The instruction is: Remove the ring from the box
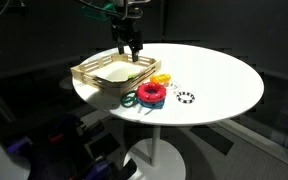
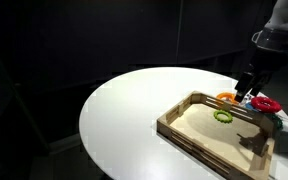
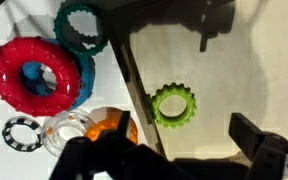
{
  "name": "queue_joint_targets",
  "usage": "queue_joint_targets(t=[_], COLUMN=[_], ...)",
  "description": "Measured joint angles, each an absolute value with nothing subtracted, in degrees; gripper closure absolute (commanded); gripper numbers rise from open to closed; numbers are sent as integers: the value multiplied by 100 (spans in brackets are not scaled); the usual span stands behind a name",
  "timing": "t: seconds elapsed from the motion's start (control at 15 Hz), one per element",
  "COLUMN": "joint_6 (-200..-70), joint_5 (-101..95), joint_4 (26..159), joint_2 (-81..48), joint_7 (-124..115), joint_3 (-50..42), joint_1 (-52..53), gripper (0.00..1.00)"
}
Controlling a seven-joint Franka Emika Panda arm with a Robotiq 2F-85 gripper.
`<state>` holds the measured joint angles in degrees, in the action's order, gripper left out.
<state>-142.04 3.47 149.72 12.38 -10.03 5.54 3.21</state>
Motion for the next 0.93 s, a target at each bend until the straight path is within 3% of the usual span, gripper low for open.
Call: queue_joint_targets(t=[0.93], joint_6=[-14947], joint_5=[677], joint_4=[14215], joint_2=[-565], joint_7=[-1003], joint_3=[637], joint_1=[725], gripper=[0])
